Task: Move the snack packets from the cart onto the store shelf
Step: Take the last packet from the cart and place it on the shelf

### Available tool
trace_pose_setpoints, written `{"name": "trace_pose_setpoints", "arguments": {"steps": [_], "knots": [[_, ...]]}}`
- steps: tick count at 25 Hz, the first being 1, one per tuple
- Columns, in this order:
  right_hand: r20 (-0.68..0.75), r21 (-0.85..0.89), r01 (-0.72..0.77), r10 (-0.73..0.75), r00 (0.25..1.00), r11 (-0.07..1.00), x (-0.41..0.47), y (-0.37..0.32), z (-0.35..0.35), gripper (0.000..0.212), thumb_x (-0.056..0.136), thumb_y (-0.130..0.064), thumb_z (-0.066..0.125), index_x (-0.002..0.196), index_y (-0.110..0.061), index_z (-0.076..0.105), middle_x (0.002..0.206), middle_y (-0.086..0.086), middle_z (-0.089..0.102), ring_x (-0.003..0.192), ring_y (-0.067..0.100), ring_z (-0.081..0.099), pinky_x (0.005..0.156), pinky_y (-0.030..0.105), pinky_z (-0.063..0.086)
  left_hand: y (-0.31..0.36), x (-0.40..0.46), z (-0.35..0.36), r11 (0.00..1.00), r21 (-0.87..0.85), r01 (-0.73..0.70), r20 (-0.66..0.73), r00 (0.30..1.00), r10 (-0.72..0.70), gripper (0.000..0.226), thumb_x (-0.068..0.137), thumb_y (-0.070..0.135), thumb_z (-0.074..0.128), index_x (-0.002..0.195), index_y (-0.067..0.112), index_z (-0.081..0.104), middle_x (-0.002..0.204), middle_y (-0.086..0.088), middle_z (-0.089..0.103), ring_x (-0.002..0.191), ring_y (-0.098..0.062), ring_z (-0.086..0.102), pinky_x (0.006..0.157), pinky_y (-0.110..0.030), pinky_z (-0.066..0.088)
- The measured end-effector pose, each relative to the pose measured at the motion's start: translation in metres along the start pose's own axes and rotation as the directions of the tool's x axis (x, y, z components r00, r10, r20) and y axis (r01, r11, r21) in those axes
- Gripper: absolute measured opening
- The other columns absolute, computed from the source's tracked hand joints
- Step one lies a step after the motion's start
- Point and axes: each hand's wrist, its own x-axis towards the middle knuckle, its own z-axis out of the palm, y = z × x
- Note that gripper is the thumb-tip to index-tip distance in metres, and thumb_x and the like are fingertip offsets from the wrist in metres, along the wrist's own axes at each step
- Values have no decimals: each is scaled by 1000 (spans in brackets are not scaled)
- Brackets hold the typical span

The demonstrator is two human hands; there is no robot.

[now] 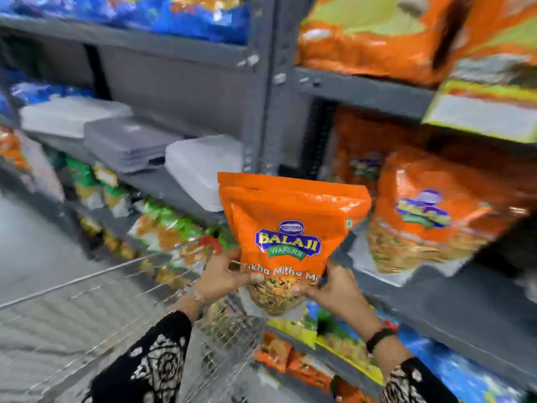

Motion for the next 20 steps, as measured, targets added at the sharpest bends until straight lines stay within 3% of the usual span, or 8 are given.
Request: {"name": "trace_pose_setpoints", "arguments": {"steps": [2,5,6,8,10,15,18,20], "knots": [[-143,14,-57,59,988,998,-38,14,-56,38,61,-28,79,87,-31,51,84,-6,67,81,11,63,70,23,50,41,14,56,997,-5,-77,160,984,76,31,62,25,77,83,35,57,84,17,67,79,0,64,69,-9,51],[-344,30,-192,190,920,981,-87,44,-119,33,61,-25,79,78,-32,52,86,5,70,82,20,63,74,35,50,79,36,138,989,-18,-146,350,926,143,43,46,42,72,85,31,57,88,8,66,82,-8,61,77,-24,51],[-412,45,-229,227,882,972,-103,56,-136,33,61,-25,80,78,-30,52,86,7,70,82,21,63,74,36,49,89,44,166,986,-15,-166,407,899,158,44,48,41,73,87,32,55,89,9,64,82,-8,60,76,-22,51],[-524,77,-279,277,805,957,-126,77,-163,34,62,-27,79,82,-28,52,84,4,67,82,20,62,70,35,48,107,54,220,978,-43,-204,480,854,199,42,65,24,75,98,28,49,93,10,61,82,-1,57,70,-10,49],[-620,109,-319,315,719,942,-141,98,-186,33,64,-27,78,85,-27,53,82,0,64,82,19,61,67,32,45,122,60,272,969,-69,-235,514,825,237,43,75,14,67,112,17,45,103,4,59,87,-1,55,69,-9,46],[-738,199,-354,378,559,914,-131,140,-215,39,66,-24,77,99,-18,57,91,4,69,89,24,63,74,38,51,133,90,351,979,-52,-198,531,825,195,39,85,13,53,122,11,41,112,1,51,113,-19,50,97,-34,41],[-770,220,-333,373,518,917,-116,158,-219,49,67,-25,76,110,-16,53,88,-4,65,85,16,60,63,18,46,123,117,375,992,-55,-113,541,832,124,40,86,12,51,124,15,38,125,-6,50,120,-28,46,104,-52,39],[-773,243,-329,387,502,912,-107,169,-216,45,68,-21,75,107,-21,52,87,-7,63,86,17,61,63,15,44,114,130,385,998,-50,-42,561,825,63,36,86,12,51,119,19,39,124,-7,49,119,-29,46,102,-57,39]]}}
